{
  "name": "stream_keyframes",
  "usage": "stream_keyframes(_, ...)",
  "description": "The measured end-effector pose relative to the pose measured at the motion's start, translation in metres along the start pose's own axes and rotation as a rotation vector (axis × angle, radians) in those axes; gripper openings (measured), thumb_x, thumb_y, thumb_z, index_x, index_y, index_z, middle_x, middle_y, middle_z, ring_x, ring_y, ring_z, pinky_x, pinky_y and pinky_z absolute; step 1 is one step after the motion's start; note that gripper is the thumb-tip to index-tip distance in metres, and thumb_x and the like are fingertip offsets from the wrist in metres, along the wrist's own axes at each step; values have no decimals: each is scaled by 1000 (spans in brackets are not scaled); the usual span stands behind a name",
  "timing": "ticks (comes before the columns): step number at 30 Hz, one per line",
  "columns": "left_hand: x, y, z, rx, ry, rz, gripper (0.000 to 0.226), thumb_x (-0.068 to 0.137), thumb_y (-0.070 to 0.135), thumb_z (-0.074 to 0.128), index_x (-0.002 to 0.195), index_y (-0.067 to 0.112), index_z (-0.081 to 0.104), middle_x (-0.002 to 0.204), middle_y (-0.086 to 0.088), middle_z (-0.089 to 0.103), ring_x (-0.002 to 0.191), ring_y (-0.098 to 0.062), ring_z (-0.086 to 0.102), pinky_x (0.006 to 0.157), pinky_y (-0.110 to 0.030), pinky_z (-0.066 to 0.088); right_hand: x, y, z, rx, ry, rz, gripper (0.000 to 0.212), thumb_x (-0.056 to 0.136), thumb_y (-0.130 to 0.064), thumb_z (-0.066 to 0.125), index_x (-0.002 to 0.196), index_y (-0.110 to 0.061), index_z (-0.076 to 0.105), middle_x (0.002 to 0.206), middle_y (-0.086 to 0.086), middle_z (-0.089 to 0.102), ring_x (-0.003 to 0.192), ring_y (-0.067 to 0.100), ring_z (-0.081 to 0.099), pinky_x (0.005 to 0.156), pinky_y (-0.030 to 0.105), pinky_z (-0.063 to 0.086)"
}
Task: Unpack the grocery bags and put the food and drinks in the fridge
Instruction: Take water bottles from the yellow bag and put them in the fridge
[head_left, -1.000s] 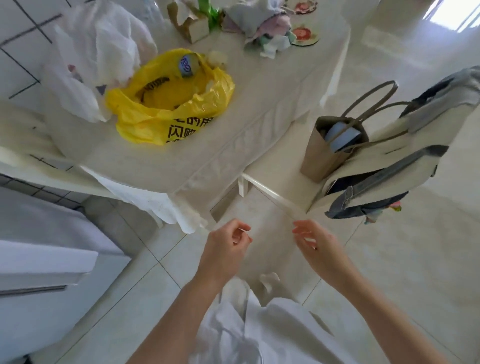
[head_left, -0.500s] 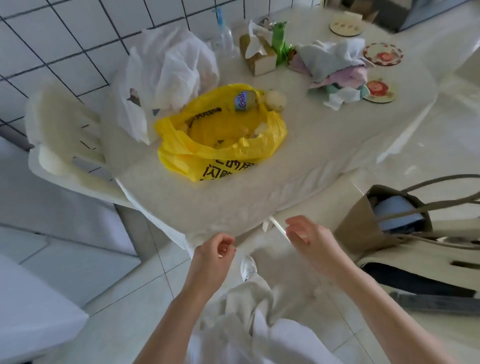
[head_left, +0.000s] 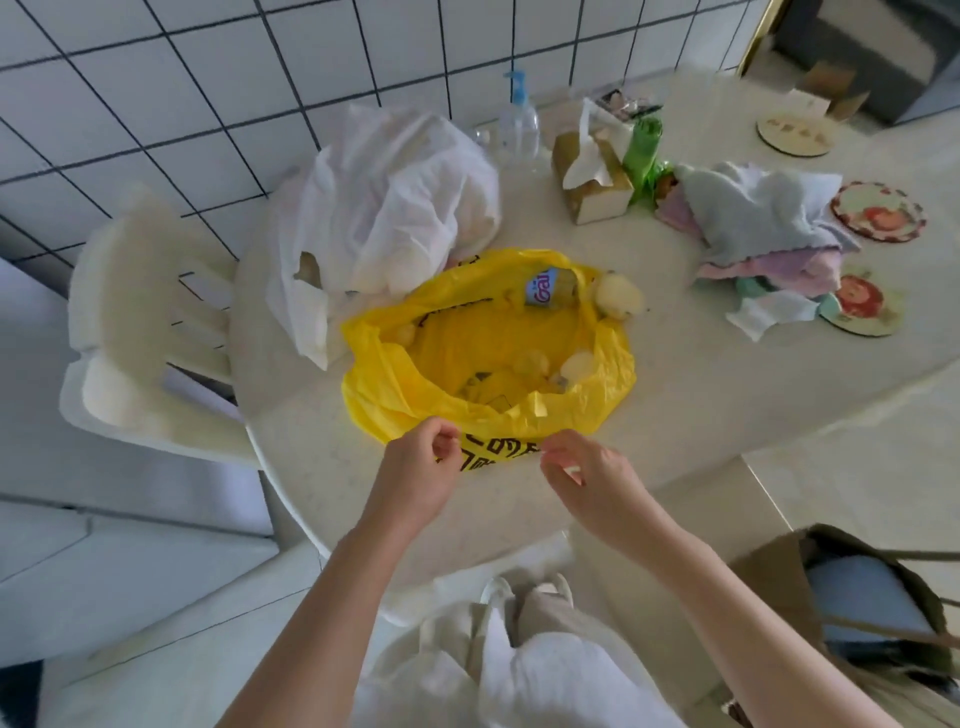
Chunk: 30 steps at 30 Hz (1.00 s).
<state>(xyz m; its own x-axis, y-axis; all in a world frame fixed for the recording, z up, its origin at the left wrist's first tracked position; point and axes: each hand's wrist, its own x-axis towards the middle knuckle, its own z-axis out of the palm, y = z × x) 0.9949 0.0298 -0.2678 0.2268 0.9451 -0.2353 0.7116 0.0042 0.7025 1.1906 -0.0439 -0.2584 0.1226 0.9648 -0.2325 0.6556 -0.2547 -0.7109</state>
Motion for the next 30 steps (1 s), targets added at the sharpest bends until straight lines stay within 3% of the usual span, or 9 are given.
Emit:
stream_keyframes(5, 39, 20, 11, 59, -98, 32, 29, 93, 18, 61, 121, 16, 61, 119, 0, 66, 108, -10, 59, 86, -20, 46, 55, 4, -13, -58, -72, -72, 24, 94, -17, 54, 115, -10, 64, 106, 4, 69, 101, 18, 64, 82, 25, 46)
stream_keyframes(9, 72, 37, 26, 224, -146, 75, 34, 96, 23, 55, 129, 18, 55, 131, 1, 58, 124, -17, 51, 97, -31, 46, 97, 10, -21, -110, -134, -126, 22, 93, -18, 55, 112, -11, 64, 106, 4, 69, 100, 19, 64, 84, 30, 49)
stream_keyframes(15, 110, 25, 38, 529, -303, -50, 40, 101, 38, 40, 133, 16, 49, 138, -2, 51, 133, -22, 38, 106, -38, 39, 142, 24, -25, -227, -247, -165, 23, 94, -19, 54, 113, -10, 62, 110, 4, 66, 102, 22, 61, 83, 24, 43)
stream_keyframes(22, 104, 0, 33, 637, -140, -230, 37, 101, 38, 36, 130, 19, 50, 135, 1, 50, 132, -20, 39, 102, -34, 41, 179, 18, -15, -258, -379, -226, 25, 96, -19, 50, 118, -12, 58, 113, 1, 61, 100, 18, 58, 76, 19, 41)
stream_keyframes(26, 100, -2, 30, 607, -23, -279, 36, 100, 36, 41, 129, 18, 53, 133, 0, 51, 128, -20, 42, 98, -33, 44, 192, 7, 2, -284, -462, -279, 24, 95, -22, 50, 117, -15, 57, 112, 2, 62, 96, 19, 60, 80, 31, 53)
stream_keyframes(30, 96, -2, 24, 523, 74, -407, 37, 99, 33, 47, 130, 14, 51, 131, -4, 51, 118, -24, 51, 89, -33, 49, 208, -2, 11, -322, -513, -278, 25, 96, -23, 50, 119, -16, 56, 114, 2, 60, 97, 20, 60, 80, 32, 54)
